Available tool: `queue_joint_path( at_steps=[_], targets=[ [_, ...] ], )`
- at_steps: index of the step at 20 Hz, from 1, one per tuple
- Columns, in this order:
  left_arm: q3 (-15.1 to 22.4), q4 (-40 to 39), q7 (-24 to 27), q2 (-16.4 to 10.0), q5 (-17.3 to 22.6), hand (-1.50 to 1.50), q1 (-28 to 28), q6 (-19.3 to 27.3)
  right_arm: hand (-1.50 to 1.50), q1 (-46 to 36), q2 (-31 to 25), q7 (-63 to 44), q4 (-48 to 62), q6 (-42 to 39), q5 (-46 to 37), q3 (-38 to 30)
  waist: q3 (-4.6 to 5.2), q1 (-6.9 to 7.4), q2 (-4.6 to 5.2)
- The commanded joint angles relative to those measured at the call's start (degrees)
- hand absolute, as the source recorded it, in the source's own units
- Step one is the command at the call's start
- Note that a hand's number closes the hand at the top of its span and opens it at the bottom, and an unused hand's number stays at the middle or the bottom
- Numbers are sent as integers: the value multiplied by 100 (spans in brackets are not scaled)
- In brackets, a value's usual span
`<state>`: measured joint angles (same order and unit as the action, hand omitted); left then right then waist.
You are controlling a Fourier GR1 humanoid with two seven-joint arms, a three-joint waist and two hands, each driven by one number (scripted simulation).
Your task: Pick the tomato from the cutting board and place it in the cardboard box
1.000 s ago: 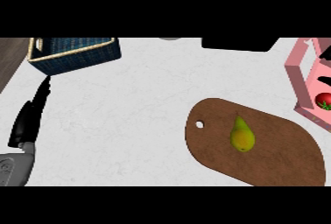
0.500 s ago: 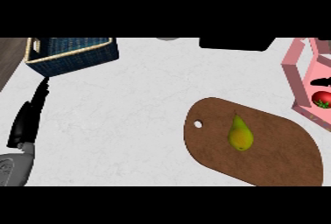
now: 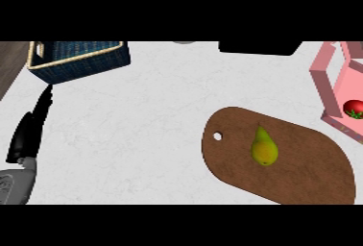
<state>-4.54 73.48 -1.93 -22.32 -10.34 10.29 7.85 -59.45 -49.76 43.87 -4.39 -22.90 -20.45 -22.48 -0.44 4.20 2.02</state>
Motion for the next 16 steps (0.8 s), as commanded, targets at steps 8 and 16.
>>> queue_joint_path(
  at_steps=[8, 16],
  targets=[
    [-57, 76, 139, 42, 29, 0, -190, 40, -150, 501, -1159, -136, 78, -1032, 519, -516, -33, -5, 67],
    [-78, 132, 73, 45, 39, 0, -152, 54, -150, 878, -1490, -99, -116, -1308, 577, -555, -78, -70, 83]
  ],
)
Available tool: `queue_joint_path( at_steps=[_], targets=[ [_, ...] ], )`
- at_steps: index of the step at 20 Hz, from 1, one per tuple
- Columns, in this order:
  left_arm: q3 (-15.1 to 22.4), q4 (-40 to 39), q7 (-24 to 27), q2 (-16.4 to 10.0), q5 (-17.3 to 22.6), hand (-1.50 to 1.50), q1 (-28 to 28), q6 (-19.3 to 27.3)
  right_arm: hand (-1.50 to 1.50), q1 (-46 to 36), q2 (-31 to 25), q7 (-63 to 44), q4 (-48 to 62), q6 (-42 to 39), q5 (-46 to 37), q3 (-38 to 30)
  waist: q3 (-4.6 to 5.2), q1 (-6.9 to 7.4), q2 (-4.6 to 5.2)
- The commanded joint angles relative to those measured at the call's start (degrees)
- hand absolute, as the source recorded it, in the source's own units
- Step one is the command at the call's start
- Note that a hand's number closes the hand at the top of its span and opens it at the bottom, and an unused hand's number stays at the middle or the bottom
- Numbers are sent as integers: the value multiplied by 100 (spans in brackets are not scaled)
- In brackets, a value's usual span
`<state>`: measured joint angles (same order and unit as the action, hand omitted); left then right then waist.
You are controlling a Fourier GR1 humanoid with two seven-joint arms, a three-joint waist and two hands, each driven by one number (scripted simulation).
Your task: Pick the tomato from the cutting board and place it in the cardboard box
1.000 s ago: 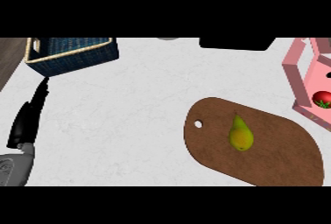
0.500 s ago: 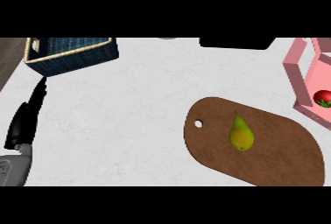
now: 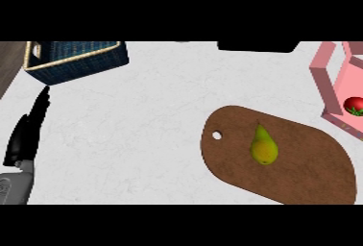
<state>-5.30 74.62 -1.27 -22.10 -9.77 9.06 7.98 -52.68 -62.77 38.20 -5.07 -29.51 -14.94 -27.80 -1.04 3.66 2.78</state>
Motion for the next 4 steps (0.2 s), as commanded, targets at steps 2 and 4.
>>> queue_joint_path(
  at_steps=[2, 4],
  targets=[
    [-5, -44, 39, 37, -23, 0, 0, 54, -150, 204, -167, 409, -133, -677, -21, 38, -13, 24, 39],
    [-50, 27, -2, -29, 66, 0, -81, -59, -150, 387, -365, 423, -191, -849, -100, 126, -23, -10, -11]
  ],
)
